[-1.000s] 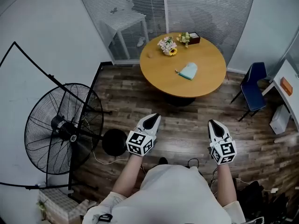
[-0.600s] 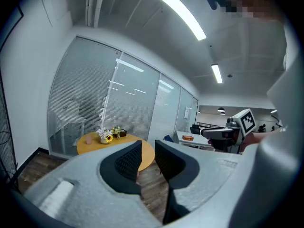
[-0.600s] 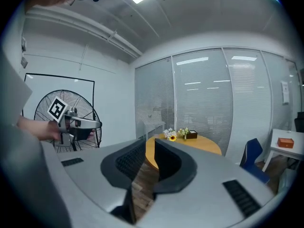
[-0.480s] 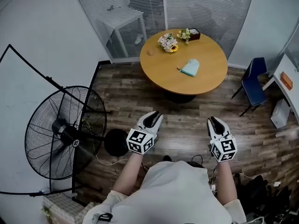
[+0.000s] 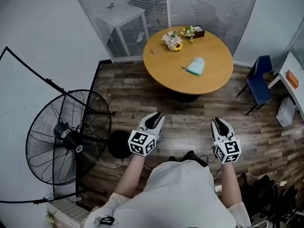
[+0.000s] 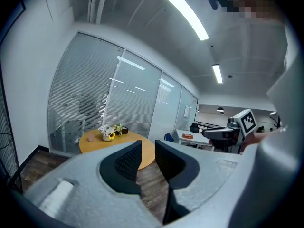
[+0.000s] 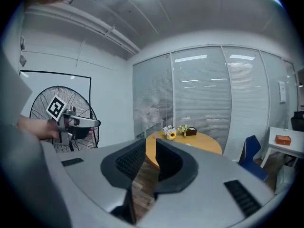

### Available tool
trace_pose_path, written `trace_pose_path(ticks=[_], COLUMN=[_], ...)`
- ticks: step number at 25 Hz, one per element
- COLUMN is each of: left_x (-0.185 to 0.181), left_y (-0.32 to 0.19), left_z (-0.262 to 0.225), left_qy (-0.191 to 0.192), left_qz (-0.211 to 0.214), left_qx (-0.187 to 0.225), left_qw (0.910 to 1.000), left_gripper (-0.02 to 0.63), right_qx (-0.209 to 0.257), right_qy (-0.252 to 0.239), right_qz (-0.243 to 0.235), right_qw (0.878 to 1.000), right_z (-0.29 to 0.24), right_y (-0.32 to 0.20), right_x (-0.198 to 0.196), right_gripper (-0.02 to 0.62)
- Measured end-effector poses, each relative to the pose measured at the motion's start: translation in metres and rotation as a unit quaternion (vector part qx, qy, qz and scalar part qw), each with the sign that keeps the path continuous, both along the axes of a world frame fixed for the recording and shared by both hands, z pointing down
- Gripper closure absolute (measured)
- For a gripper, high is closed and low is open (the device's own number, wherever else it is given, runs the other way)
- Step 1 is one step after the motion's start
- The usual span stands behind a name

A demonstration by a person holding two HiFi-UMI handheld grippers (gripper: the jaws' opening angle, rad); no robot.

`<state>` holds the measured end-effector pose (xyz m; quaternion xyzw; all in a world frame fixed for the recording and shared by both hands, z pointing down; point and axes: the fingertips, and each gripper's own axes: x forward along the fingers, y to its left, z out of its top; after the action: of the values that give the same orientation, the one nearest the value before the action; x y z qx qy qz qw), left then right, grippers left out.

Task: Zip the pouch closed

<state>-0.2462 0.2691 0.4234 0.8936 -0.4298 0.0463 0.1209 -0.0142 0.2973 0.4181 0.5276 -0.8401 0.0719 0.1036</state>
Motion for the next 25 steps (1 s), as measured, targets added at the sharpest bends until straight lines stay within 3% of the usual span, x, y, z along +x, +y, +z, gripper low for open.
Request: trace_pose_path(ticks=[12, 25], left_x=[0.0, 0.035], left_y=[-0.043, -0.147], left_z=[0.006, 0.015], left_qy=[0.002, -0.007], left_qz=[-0.01, -0.025], left_qx=[-0.005, -0.019], left_qw=[0.9999, 0.9995], left_gripper=[0.528, 0.526], right_qx=[-0.002, -0.02], right_qy=[-0.001, -0.012], right_qz=[-0.006, -0.031], right_qw=[1.0, 0.999], right_z=[0.002, 0.017], right_y=[-0.05, -0.168], right_x=[0.002, 0.032], right_gripper=[0.54, 0.54])
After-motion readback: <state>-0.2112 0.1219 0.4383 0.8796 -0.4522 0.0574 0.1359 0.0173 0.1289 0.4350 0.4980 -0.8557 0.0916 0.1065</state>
